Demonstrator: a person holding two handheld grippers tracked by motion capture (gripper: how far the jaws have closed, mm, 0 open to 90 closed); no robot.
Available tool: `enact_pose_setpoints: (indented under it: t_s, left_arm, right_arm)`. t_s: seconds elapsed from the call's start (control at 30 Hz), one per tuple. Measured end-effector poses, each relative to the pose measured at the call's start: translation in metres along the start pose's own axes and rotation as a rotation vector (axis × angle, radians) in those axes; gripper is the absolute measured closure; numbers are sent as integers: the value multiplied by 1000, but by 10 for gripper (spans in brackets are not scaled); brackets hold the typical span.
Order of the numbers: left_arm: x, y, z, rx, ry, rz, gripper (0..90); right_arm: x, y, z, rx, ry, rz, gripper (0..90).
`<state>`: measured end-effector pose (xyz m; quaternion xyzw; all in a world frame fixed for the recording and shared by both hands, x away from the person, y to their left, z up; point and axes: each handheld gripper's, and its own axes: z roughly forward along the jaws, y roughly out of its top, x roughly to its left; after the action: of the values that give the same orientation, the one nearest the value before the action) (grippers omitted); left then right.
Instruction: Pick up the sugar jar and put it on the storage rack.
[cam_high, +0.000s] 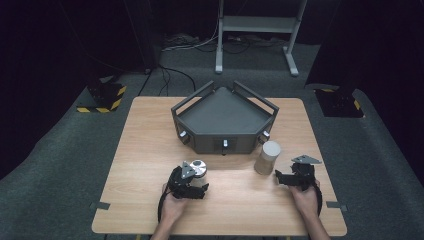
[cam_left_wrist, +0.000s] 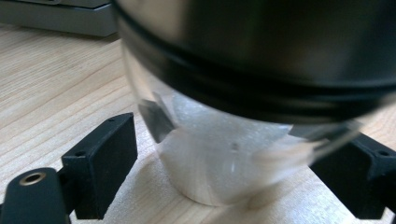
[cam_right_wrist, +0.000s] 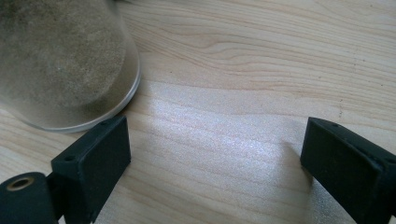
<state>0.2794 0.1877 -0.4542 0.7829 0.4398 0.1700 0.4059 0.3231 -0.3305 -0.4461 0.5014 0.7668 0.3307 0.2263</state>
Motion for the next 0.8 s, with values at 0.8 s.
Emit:
enact_pose_setpoints:
  t_s: [0.8]
  left_arm:
    - [3,12,0,30,-17,65,247]
  right_arm:
    - [0,0,0,0,0,1,80]
